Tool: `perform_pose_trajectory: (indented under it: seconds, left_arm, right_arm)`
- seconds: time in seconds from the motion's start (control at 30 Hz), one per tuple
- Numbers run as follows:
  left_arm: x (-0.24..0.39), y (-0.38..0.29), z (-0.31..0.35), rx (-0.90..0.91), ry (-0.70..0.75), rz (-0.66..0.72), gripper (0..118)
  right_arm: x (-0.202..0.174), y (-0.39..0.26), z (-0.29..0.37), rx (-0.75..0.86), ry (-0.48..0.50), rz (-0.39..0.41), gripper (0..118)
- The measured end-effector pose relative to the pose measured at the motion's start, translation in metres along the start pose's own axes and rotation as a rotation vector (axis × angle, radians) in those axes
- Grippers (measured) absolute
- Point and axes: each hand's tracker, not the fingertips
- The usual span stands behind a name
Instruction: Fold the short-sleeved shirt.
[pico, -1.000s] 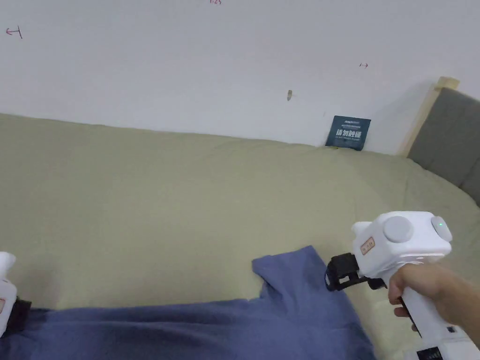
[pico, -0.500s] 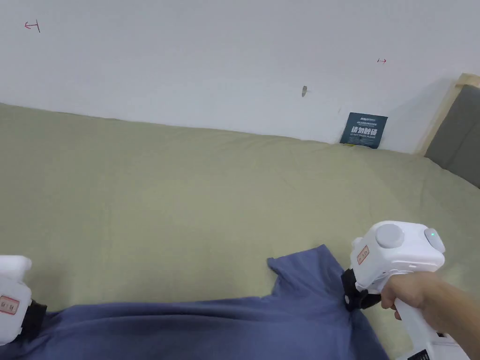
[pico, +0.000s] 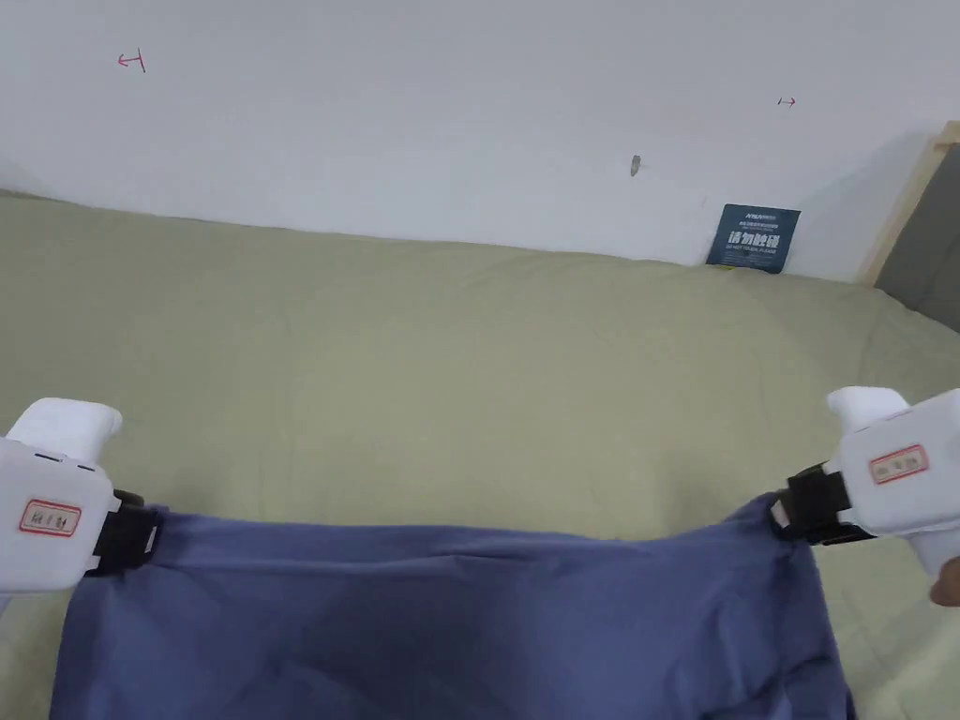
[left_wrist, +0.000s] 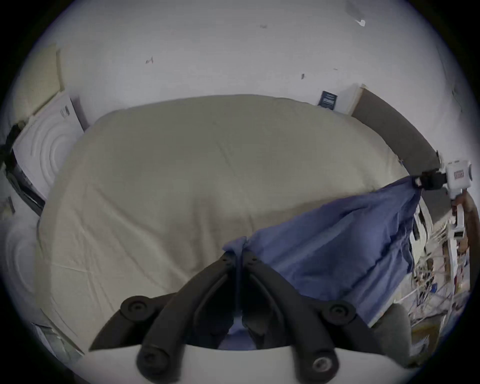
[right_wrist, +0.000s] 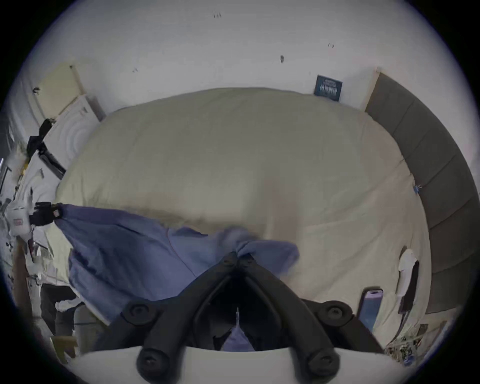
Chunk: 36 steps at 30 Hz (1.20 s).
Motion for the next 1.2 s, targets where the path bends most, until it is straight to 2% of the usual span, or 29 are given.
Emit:
perform_pose_trajectory:
  seconds: [0.07,0.3,0.67,0.73,0.87,0.9,0.93,0.97,1.0,1.03,1.13,1.2]
  left_arm:
    - [0.000,-0.013,0.019,0.011,0.003,-0.012,2]
    - [-0.011,-0.070,0.058,0.000,-0.012,0.011,2]
    - [-0.008,-0.187,0.035,-0.159,-0.026,0.094,2]
    - [-0.009,-0.198,0.025,-0.176,-0.025,0.121,2]
    - [-0.015,-0.207,0.008,-0.178,-0.028,0.150,5]
    - [-0.013,-0.208,0.008,-0.175,-0.025,0.141,13]
    - [-0.013,-0.207,0.010,-0.170,-0.013,0.122,34]
    - [-0.012,-0.205,0.016,-0.147,0.013,0.098,57]
    - [-0.011,-0.203,0.025,-0.146,0.022,0.100,84]
    - [-0.013,-0.199,0.037,-0.139,0.022,0.115,97]
    - [-0.010,-0.177,0.085,-0.017,-0.058,0.197,97]
    - [0.010,-0.155,0.099,0.064,-0.037,0.188,97]
  right_arm:
    - [-0.001,-0.018,0.025,0.022,0.004,0.035,0]
    - [0.005,-0.094,0.068,0.015,0.011,0.012,0]
    - [0.018,-0.218,0.041,-0.118,0.027,-0.127,0]
    - [0.020,-0.225,0.033,-0.113,0.019,-0.138,0]
    - [0.024,-0.229,0.016,-0.137,-0.005,-0.100,2]
    - [0.027,-0.230,0.012,-0.138,-0.009,-0.100,6]
    - [0.028,-0.230,0.014,-0.136,-0.006,-0.104,30]
    - [0.029,-0.228,0.018,-0.138,-0.006,-0.106,59]
    - [0.029,-0.226,0.026,-0.131,-0.007,-0.111,77]
    - [0.029,-0.223,0.044,-0.086,-0.014,-0.116,78]
    - [0.020,-0.202,0.088,0.025,0.000,-0.139,78]
    - [-0.016,-0.188,0.107,0.134,-0.007,-0.132,78]
